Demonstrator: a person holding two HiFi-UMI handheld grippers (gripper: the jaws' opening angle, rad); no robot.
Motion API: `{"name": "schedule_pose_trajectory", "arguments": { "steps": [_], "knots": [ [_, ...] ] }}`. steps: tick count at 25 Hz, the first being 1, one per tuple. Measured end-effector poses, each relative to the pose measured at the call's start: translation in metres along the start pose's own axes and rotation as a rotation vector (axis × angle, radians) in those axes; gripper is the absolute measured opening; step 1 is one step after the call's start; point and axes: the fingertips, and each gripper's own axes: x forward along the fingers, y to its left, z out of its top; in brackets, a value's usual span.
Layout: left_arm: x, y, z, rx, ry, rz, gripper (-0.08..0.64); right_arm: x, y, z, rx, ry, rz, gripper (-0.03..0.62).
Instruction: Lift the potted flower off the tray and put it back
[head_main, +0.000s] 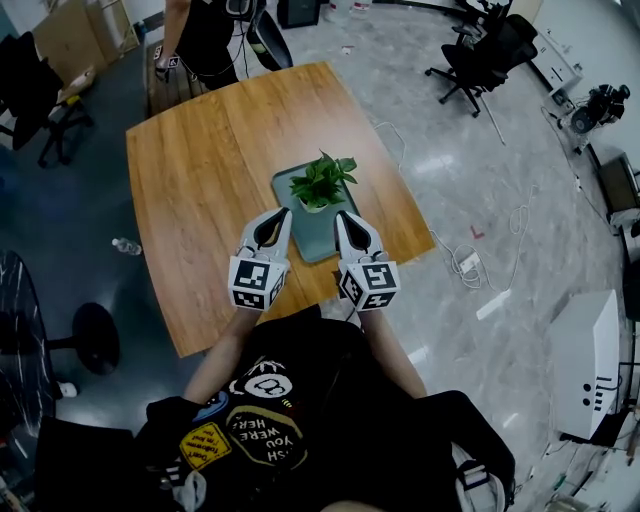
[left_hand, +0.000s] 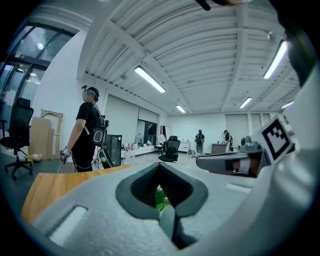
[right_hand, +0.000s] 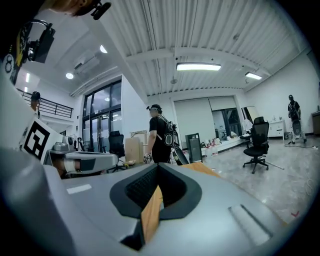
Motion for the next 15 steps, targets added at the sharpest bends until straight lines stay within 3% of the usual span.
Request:
{"name": "schedule_pose_trajectory", "arguments": {
  "steps": [15],
  "knots": [
    [0.000, 0.009, -0.005, -0.027, 0.022, 0.014, 0.000, -0.003, -0.014, 0.000, 0.010, 0.007, -0.023, 0.003]
  ]
}}
